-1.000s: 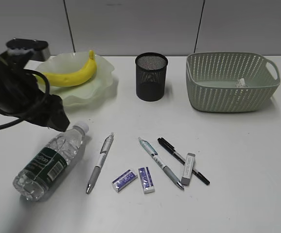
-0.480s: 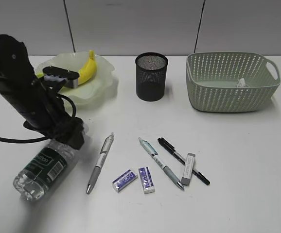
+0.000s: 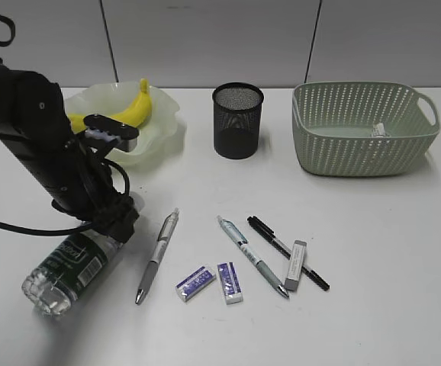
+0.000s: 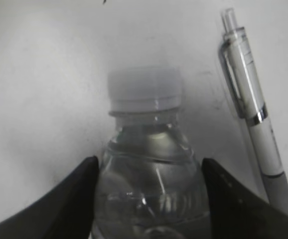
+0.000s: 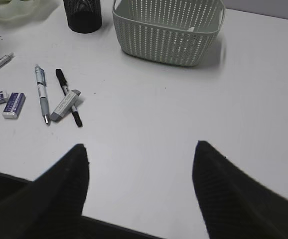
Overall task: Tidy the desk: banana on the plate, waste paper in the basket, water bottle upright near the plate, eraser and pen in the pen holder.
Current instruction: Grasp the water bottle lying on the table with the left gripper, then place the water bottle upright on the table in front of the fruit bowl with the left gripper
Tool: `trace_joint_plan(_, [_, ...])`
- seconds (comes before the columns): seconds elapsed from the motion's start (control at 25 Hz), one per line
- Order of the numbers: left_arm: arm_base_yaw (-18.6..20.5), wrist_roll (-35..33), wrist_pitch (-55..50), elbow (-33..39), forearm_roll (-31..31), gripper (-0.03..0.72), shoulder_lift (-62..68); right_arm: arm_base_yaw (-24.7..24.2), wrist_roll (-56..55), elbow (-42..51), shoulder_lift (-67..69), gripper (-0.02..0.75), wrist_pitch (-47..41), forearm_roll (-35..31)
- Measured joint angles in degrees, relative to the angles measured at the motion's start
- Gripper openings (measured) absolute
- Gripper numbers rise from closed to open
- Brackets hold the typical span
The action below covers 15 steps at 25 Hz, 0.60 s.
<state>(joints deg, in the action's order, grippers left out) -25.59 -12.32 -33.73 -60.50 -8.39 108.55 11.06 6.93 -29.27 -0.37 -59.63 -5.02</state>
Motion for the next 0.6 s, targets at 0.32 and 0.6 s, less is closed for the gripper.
trace_joint_plan(0.32, [0.0, 0.0, -3.3, 0.05, -1.15, 0.449, -5.36, 0.0, 0.0, 0.0, 0.0, 0.518, 0.0, 0.06])
trace_joint_plan(0.6, [0.16, 0.0, -2.29, 3.63, -2.31, 0.428, -19.34, 0.0, 0.0, 0.0, 0.0, 0.517, 0.0, 0.06])
